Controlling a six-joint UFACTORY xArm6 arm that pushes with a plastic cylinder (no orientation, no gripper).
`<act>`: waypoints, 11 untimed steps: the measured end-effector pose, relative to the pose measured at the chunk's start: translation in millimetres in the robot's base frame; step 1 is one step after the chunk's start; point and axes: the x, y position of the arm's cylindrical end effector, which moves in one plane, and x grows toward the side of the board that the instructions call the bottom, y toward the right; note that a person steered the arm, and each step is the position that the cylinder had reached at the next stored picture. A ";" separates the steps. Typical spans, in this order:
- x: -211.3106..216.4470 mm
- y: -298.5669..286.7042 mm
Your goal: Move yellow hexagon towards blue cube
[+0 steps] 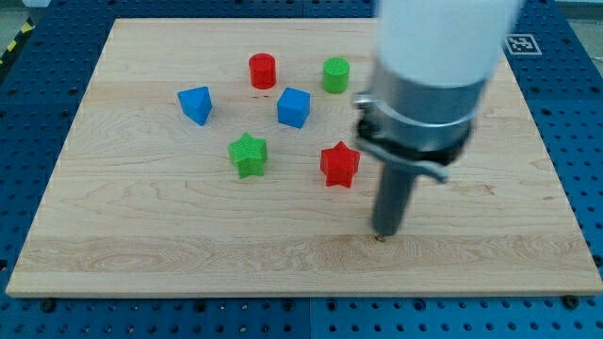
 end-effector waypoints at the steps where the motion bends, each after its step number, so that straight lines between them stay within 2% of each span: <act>1: 0.0 7.5; 2: -10.5 38.2; 3: -47.2 73.7; 4: -92.8 80.3; 5: -118.7 49.0; 6: -130.5 35.4; 8: -182.2 13.2; 11: -237.1 -63.4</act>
